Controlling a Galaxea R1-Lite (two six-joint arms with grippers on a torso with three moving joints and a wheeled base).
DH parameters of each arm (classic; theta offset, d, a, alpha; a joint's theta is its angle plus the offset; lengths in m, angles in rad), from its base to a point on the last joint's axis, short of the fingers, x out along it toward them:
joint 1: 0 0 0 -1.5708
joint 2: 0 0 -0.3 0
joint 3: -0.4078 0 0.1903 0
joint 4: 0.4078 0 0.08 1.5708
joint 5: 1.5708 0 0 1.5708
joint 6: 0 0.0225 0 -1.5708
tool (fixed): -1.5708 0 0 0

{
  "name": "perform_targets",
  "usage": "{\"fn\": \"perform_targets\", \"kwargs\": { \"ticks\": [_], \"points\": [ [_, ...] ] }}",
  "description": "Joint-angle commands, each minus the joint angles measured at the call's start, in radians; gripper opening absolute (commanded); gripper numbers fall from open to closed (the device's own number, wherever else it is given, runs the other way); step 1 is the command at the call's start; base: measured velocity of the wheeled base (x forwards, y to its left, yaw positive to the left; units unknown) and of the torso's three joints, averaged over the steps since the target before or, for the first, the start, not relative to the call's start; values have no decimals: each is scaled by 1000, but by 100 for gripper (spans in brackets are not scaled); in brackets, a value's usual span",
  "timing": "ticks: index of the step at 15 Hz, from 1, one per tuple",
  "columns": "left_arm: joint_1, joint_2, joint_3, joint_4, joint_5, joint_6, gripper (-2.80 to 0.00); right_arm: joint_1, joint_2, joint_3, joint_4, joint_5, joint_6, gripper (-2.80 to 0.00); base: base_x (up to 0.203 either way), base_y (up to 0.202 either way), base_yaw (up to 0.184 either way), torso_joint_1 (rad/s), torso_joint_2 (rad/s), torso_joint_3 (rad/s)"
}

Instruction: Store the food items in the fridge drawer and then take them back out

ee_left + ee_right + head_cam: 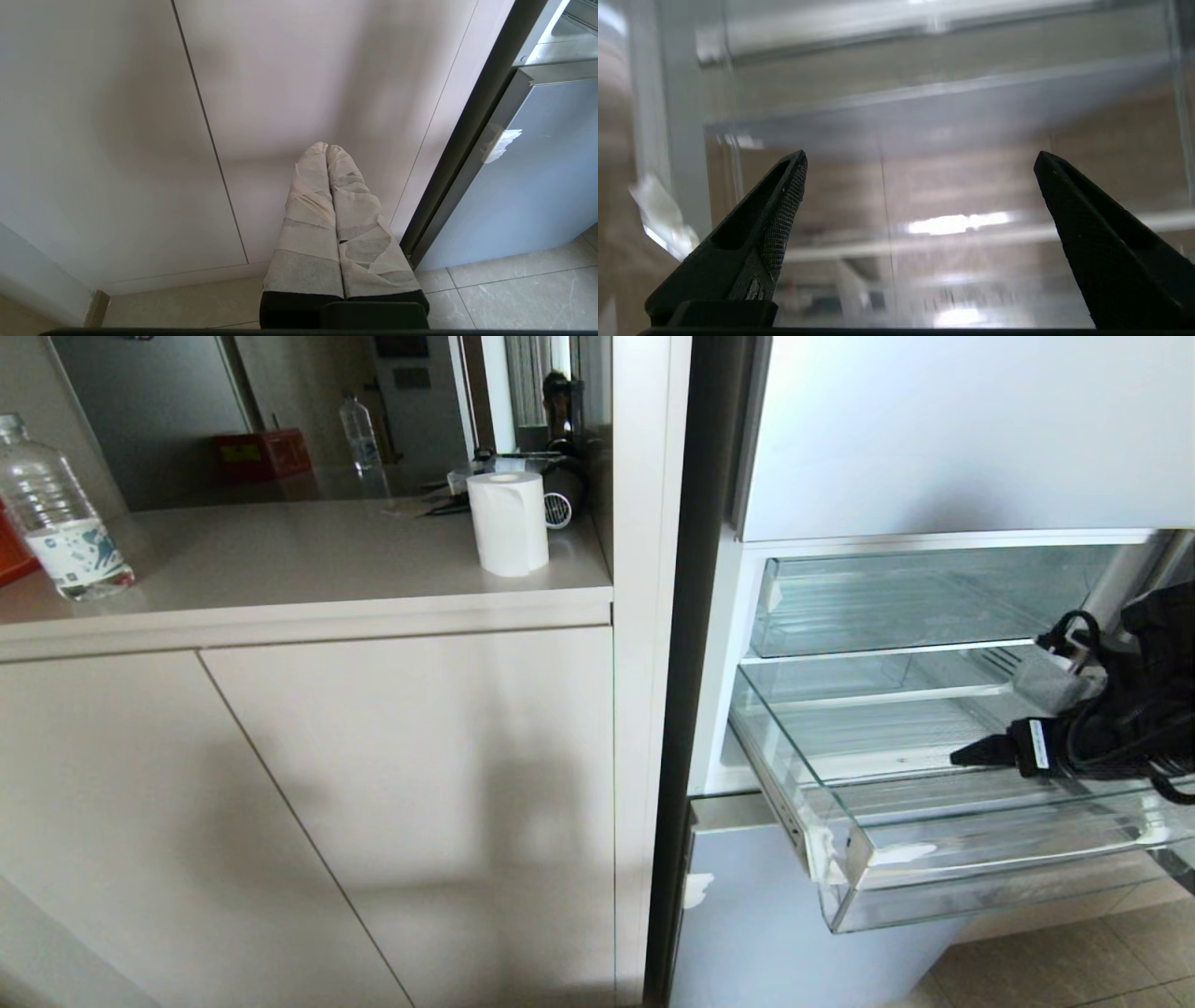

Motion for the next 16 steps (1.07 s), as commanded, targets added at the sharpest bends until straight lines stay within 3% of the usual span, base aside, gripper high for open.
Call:
{"fn": "perform_targets", "kwargs": {
  "ticks": [1, 7, 12, 16],
  "points": [
    [1, 2, 0, 1, 0, -1, -280, 5, -31, 42, -90, 4, 18, 0, 0, 0, 0, 0, 0, 0],
    [1, 2, 0, 1, 0, 0, -280, 14, -510, 246, -102, 30, 58, 0, 0, 0, 0, 0, 0, 0],
    [1, 2, 0, 1, 0, 0, -280, 22, -952, 484, -101, 72, 84, 0, 0, 0, 0, 0, 0, 0],
    [1, 2, 0, 1, 0, -2, -280, 22, -1196, 666, -98, 71, 94, 0, 0, 0, 0, 0, 0, 0]
  ]
}}
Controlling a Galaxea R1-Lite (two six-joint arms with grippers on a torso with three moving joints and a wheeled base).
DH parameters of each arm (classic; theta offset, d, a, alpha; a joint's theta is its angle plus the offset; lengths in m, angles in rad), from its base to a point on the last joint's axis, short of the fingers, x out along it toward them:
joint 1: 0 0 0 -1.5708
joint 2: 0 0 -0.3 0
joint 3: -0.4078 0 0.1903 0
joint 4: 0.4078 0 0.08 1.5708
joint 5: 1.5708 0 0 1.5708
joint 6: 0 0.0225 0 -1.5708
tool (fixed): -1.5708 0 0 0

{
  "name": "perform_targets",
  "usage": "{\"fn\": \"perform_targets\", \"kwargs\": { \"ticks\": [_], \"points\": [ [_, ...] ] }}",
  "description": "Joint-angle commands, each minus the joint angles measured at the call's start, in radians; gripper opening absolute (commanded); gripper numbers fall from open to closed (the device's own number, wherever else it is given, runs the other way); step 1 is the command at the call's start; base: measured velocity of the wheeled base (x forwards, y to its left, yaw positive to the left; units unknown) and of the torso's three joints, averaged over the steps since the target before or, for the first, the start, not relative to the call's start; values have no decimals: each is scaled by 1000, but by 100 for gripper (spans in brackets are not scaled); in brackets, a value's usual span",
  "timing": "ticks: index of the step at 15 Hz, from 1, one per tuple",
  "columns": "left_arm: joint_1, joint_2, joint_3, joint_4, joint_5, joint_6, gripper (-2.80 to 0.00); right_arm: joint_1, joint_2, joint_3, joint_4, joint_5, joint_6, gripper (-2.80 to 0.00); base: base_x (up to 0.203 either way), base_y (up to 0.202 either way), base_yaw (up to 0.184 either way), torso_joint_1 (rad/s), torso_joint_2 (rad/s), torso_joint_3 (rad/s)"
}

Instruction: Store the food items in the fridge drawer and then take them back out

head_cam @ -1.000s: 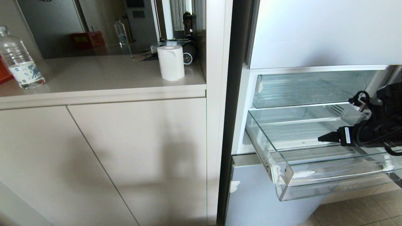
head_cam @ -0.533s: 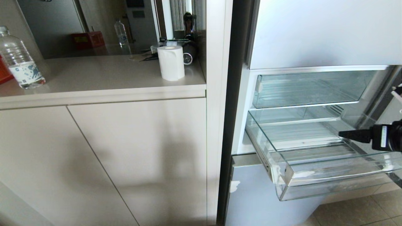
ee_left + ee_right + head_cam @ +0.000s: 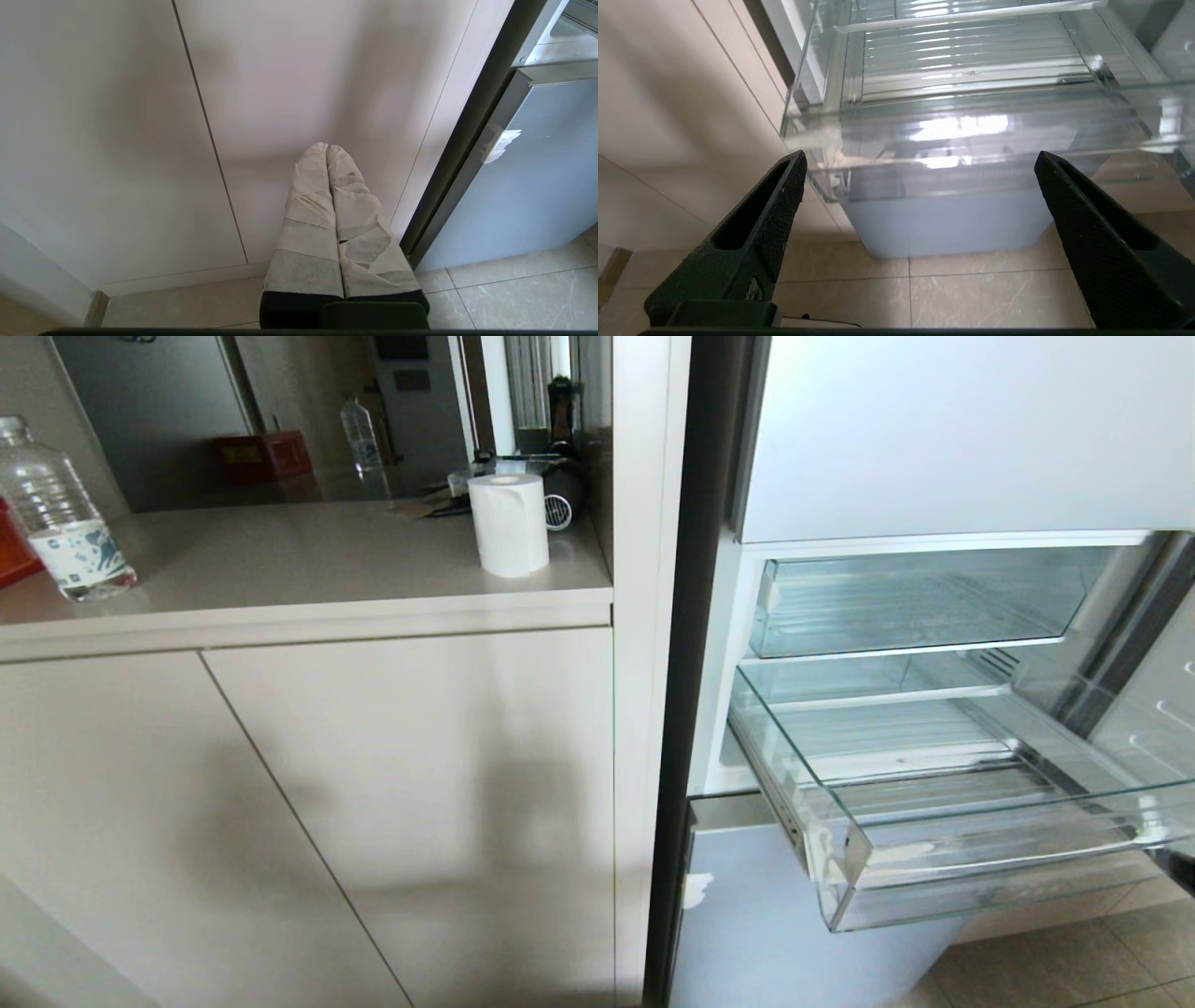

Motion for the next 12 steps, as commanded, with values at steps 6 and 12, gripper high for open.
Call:
{"fn": "perform_targets", "kwargs": {
  "ticks": [6, 12],
  "points": [
    [0, 2, 0, 1, 0, -2, -280, 24, -326, 250, 2, -106, 1, 0, 0, 0, 0, 0, 0, 0],
    [0, 2, 0, 1, 0, 0, -280, 97, -432, 401, 0, -109, -4, -280, 0, 0, 0, 0, 0, 0]
  ]
}}
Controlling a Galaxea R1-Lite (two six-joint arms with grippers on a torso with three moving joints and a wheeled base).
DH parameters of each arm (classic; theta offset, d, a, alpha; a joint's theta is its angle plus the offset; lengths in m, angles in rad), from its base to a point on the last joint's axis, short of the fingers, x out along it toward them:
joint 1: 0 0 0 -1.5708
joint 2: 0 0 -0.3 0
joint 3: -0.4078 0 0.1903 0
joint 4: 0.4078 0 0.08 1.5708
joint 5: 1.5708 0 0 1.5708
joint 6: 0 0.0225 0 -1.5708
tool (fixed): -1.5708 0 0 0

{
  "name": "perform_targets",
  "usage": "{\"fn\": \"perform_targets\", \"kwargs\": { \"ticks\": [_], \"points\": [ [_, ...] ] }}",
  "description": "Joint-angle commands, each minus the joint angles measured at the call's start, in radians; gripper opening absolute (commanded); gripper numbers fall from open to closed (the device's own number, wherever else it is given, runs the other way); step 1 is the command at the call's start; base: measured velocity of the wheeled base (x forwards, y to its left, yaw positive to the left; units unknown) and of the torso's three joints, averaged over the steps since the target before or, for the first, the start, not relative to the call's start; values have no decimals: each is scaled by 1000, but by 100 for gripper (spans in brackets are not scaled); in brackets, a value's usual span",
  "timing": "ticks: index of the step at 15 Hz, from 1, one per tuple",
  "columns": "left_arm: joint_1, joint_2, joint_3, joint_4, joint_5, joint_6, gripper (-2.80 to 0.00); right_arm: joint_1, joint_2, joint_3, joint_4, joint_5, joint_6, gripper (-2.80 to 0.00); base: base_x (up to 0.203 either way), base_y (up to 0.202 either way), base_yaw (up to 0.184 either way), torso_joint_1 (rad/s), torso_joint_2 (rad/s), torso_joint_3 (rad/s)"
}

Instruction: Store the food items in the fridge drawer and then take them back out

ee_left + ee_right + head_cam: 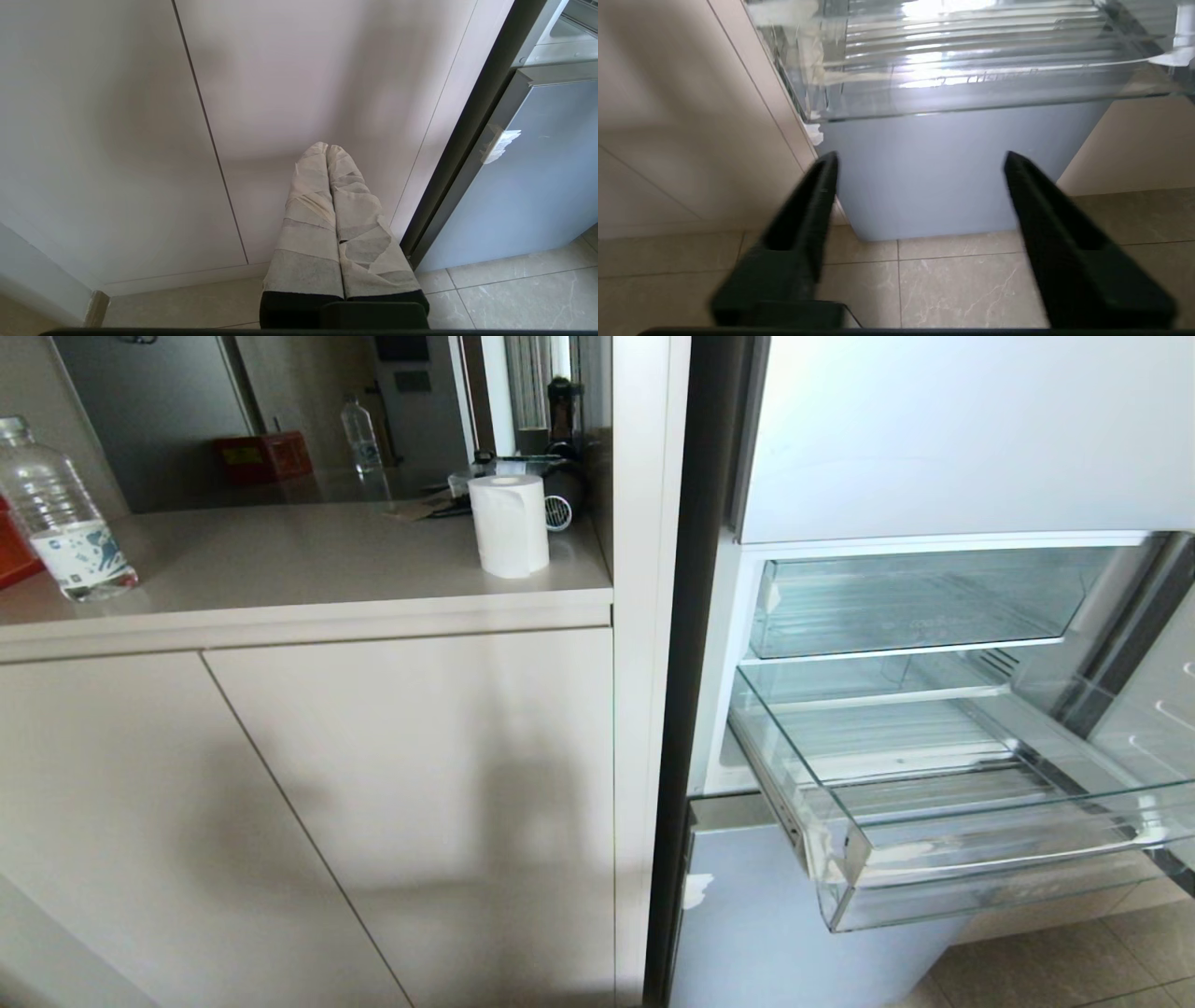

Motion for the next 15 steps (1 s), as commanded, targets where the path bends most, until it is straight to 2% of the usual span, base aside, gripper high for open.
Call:
{"fn": "perform_targets", "kwargs": {
  "ticks": [1, 5, 7, 9, 10, 13, 15],
  "points": [
    [0, 2, 0, 1, 0, 0, -280, 35, -74, 53, 0, 0, -6, -280, 0, 0, 0, 0, 0, 0],
    [0, 2, 0, 1, 0, -1, -280, 58, -151, 94, 1, -3, -23, -280, 0, 0, 0, 0, 0, 0],
    [0, 2, 0, 1, 0, -1, -280, 58, -187, 96, -3, -24, -83, -280, 0, 0, 0, 0, 0, 0],
    [0, 2, 0, 2, 0, 0, -280, 57, -270, 127, -32, -78, -167, -280, 0, 0, 0, 0, 0, 0],
    [0, 2, 0, 1, 0, 2, -280, 56, -268, 143, -55, -83, -181, -280, 0, 0, 0, 0, 0, 0],
    [0, 2, 0, 1, 0, 2, -280, 56, -268, 145, -61, -119, -48, -280, 0, 0, 0, 0, 0, 0],
    [0, 2, 0, 1, -1, 2, -280, 56, -268, 145, -61, -120, -49, -280, 0, 0, 0, 0, 0, 0]
  ]
}}
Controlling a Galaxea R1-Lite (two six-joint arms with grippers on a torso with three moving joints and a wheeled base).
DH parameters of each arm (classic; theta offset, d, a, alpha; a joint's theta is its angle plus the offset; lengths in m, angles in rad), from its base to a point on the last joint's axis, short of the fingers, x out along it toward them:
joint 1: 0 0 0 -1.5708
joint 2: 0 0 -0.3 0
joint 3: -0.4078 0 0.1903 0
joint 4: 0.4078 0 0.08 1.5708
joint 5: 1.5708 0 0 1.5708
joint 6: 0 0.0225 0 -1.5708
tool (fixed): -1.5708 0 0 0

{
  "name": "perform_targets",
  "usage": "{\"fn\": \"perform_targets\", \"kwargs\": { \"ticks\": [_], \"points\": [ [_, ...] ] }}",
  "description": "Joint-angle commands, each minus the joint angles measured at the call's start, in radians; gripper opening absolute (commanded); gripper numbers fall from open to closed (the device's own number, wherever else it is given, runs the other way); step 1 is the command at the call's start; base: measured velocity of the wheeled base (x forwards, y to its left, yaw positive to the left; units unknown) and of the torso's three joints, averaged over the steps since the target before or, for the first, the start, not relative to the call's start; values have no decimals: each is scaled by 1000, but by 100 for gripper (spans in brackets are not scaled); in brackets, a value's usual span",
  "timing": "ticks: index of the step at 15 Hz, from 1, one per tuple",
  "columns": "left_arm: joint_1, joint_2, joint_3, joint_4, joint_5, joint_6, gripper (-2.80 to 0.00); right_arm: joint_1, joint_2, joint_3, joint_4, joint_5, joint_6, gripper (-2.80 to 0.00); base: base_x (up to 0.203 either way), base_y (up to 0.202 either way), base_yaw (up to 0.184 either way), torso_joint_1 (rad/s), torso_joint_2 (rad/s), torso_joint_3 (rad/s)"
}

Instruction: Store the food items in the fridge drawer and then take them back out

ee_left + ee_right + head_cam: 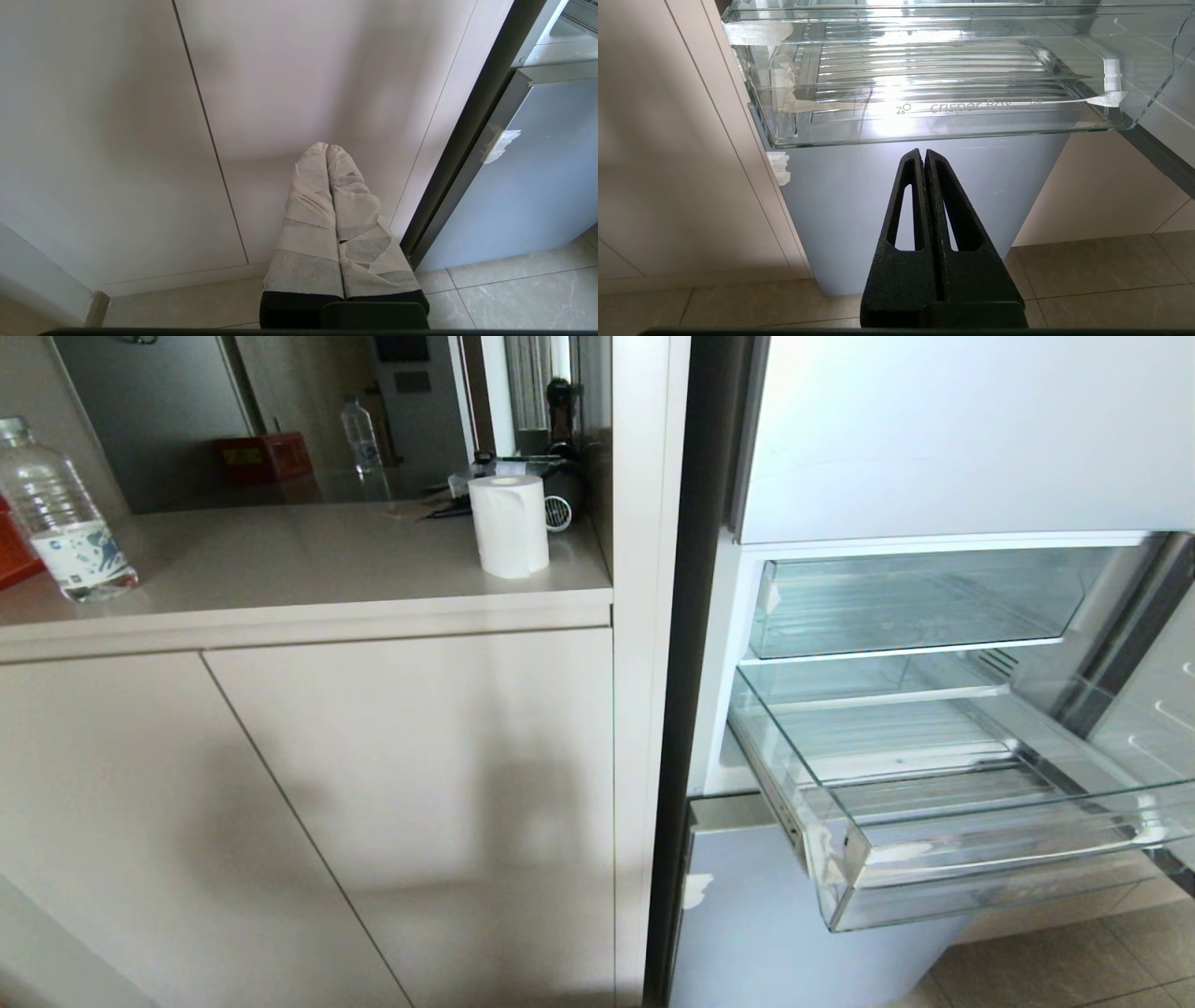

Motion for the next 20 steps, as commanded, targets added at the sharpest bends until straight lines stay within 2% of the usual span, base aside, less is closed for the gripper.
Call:
{"fn": "perform_targets", "kwargs": {
  "ticks": [1, 13, 20],
  "points": [
    [0, 2, 0, 1, 1, 0, -280, 1, -3, 3, 3, 0, 1, -280, 0, 0, 0, 0, 0, 0],
    [0, 2, 0, 1, 1, 0, -280, 1, -3, 3, 3, 0, 1, -280, 0, 0, 0, 0, 0, 0],
    [0, 2, 0, 1, 1, 0, -280, 1, -3, 3, 3, 1, 1, -280, 2, 8, -152, 2, 2, 3]
  ]
}}
